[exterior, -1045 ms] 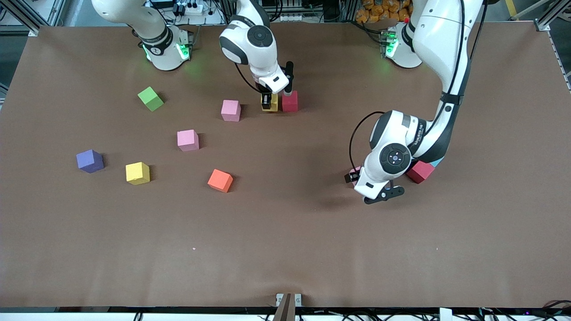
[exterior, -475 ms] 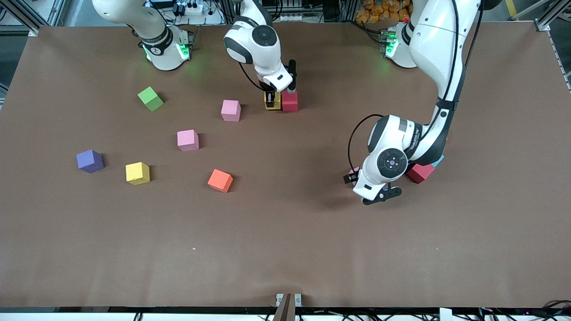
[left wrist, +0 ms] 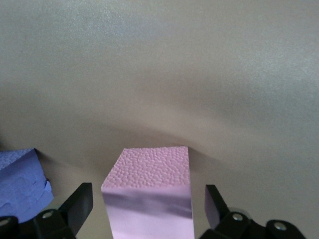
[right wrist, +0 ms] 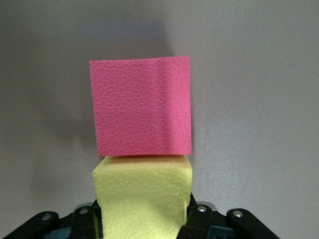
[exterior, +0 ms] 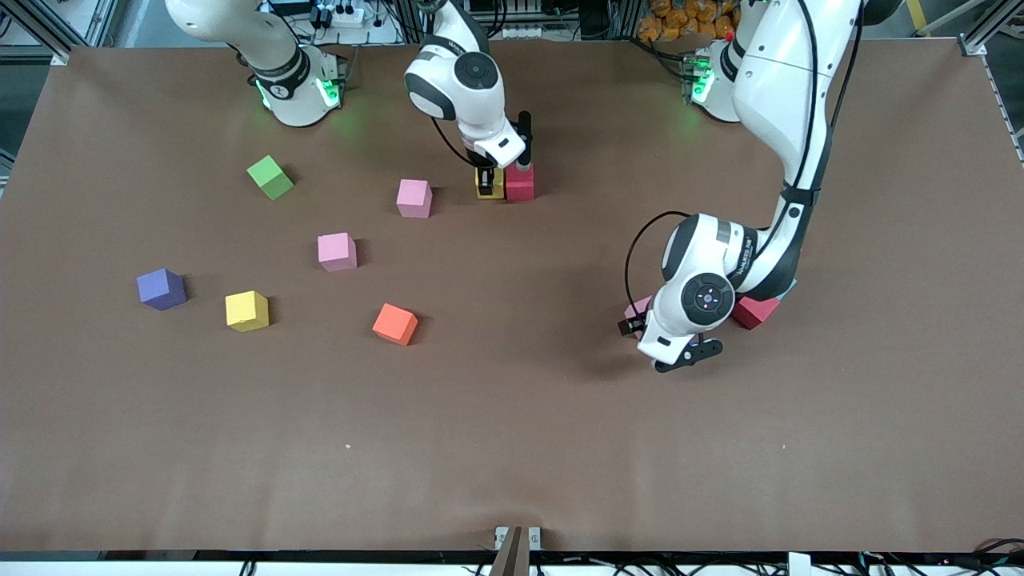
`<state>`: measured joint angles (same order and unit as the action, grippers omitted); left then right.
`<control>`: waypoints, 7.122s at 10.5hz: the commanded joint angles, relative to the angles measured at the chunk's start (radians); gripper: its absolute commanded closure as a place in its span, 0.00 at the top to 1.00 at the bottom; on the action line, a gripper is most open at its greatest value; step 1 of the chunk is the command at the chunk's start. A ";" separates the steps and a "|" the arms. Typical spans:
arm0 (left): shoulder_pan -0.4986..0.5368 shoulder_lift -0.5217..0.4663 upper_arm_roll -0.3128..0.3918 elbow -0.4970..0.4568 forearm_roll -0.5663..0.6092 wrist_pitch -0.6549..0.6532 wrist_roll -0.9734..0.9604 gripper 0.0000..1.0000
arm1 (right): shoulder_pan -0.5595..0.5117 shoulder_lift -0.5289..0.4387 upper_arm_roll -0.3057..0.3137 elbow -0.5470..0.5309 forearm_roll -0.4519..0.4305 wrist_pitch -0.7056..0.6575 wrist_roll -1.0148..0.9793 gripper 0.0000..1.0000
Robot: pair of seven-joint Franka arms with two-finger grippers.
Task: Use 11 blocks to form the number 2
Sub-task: 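Grasp the light pink block in the cluster with the left gripper, then set pink beside red with the left gripper while the right gripper reaches pink, then grasp the second light pink block with the right gripper, then carry pink to row with the right gripper while the left gripper grasps purple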
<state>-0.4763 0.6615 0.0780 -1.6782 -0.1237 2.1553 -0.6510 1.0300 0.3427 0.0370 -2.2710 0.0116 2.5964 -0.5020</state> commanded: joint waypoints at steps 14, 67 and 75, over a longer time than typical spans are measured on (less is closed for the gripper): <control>-0.008 -0.529 -0.001 -0.412 0.150 -0.097 0.691 0.06 | 0.010 -0.026 -0.006 0.004 -0.005 -0.001 0.005 1.00; 0.212 -0.605 -0.431 -0.253 0.236 -0.356 0.433 1.00 | -0.385 0.097 0.050 0.393 0.116 -0.373 1.165 0.05; 0.413 -0.427 -0.385 -0.282 0.282 -0.080 0.818 1.00 | -0.116 0.369 0.050 0.697 0.116 -0.384 1.458 0.07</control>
<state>-0.0888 0.1936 -0.2940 -1.9583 0.1910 2.0469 0.1265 0.8795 0.6871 0.0939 -1.6082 0.1180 2.2247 0.9247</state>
